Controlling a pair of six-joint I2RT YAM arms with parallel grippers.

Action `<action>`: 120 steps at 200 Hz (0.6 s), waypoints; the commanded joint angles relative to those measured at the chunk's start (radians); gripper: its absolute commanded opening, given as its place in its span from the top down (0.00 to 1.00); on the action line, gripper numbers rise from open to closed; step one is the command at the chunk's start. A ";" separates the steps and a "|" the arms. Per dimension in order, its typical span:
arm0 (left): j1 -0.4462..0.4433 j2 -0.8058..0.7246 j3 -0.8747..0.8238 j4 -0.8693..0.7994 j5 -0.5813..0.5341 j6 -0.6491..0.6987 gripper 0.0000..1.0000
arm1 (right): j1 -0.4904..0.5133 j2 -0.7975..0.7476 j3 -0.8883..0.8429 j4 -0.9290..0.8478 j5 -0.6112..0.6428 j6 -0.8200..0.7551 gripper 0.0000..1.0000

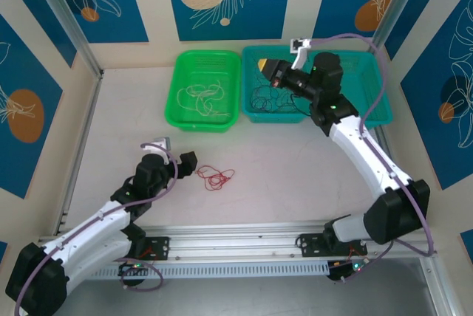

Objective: Untangle the cables

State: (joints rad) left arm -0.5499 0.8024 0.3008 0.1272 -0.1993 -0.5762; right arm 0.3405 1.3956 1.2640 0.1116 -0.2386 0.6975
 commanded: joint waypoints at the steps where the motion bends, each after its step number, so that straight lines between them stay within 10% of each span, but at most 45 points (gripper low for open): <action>1: 0.011 0.007 -0.005 0.029 0.012 0.004 0.04 | 0.008 0.073 -0.079 0.021 0.044 -0.124 1.00; 120: 0.011 -0.011 -0.003 0.003 0.012 -0.008 0.04 | -0.150 0.543 0.214 -0.254 0.096 -0.021 1.00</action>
State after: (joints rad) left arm -0.5495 0.8062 0.2989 0.1329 -0.1986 -0.5770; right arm 0.2173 1.9186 1.3666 -0.0822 -0.1825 0.6537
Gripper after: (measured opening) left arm 0.963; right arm 0.052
